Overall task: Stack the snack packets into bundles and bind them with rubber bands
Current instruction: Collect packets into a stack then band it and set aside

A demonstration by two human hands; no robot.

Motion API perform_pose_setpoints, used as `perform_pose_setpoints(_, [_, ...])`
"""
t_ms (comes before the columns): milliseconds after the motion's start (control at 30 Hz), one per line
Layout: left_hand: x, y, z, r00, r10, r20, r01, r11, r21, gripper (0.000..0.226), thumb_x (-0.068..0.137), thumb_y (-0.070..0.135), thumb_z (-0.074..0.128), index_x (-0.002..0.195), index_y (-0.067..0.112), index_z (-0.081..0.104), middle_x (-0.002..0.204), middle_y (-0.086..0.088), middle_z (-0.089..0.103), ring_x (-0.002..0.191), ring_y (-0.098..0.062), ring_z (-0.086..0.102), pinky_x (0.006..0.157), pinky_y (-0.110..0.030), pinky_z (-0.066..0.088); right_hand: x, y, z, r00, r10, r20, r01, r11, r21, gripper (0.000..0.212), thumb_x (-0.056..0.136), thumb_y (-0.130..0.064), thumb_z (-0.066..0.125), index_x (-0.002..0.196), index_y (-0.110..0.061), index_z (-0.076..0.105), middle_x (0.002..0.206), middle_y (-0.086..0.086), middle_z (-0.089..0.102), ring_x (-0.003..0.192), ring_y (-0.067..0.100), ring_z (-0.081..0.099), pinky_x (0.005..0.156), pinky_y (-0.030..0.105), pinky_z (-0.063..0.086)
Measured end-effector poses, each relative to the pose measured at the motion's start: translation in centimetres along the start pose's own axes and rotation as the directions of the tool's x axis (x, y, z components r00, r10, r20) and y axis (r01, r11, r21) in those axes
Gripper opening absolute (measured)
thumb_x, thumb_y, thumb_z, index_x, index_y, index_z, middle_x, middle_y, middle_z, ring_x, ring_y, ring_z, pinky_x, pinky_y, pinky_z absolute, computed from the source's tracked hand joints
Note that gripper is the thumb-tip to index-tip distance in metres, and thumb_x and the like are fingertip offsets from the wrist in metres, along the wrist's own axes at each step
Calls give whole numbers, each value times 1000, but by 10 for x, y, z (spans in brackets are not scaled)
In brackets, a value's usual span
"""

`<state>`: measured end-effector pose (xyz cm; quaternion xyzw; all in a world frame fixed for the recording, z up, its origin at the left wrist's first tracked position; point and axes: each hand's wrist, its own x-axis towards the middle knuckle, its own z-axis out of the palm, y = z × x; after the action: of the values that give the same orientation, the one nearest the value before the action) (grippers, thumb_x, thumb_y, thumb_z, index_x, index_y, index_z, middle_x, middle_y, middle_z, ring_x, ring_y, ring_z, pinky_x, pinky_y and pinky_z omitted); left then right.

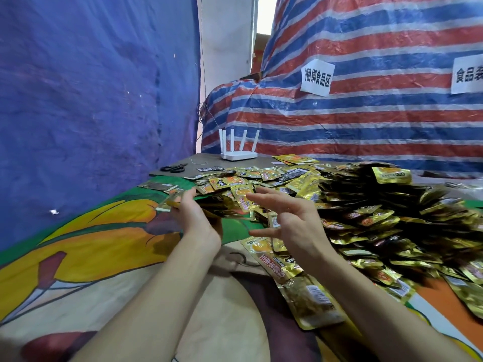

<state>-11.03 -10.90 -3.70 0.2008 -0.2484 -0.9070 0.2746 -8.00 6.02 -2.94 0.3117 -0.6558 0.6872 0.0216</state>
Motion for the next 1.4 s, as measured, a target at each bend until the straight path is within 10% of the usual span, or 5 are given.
perform_pose_setpoints(567, [-23, -14, 4, 985, -80, 154, 24, 941, 338, 51, 92, 41, 61, 133, 11, 58, 133, -17, 62, 122, -34, 62, 105, -51, 49, -4, 9, 16, 994, -94, 46, 105, 901, -422, 79, 69, -12, 88, 137, -37, 59, 135, -8, 55, 111, -23, 47, 86, -5, 31])
perform_pose_setpoints(733, [-36, -15, 4, 859, -364, 360, 181, 874, 452, 48, 93, 47, 58, 103, 2, 70, 78, -15, 74, 69, -31, 74, 60, -34, 60, -3, 8, 4, 998, -43, 47, 59, 913, -403, 85, 65, -17, 93, 141, -33, 56, 135, -6, 55, 115, -16, 50, 84, -5, 34])
perform_pose_setpoints(967, [-39, -16, 6, 834, -432, 344, 262, 858, 442, 40, 99, 36, 53, 108, -2, 62, 82, -14, 65, 69, -30, 68, 67, -37, 58, -3, 2, 3, 999, 30, -20, -35, 957, -287, 79, 64, -15, 92, 135, -35, 61, 126, -1, 56, 92, -11, 61, 73, 48, 63])
perform_pose_setpoints(1133, [-36, -14, 4, 815, -451, 363, 280, 856, 434, 37, 100, 33, 51, 104, -2, 63, 76, -13, 69, 64, -30, 71, 54, -35, 59, -7, 1, 1, 1000, -13, 18, 19, 924, -381, 81, 54, -41, 81, 132, -41, 62, 132, -8, 53, 108, -6, 53, 94, 20, 50])
perform_pose_setpoints(1400, [-39, -16, 4, 791, -468, 394, 295, 856, 425, 39, 97, 26, 47, 112, -5, 64, 100, -21, 67, 90, -34, 68, 75, -40, 59, -2, -4, -7, 990, 121, 77, -105, 977, -184, 54, 58, -31, 81, 112, -32, 77, 99, 2, 70, 91, 22, 67, 94, 46, 57])
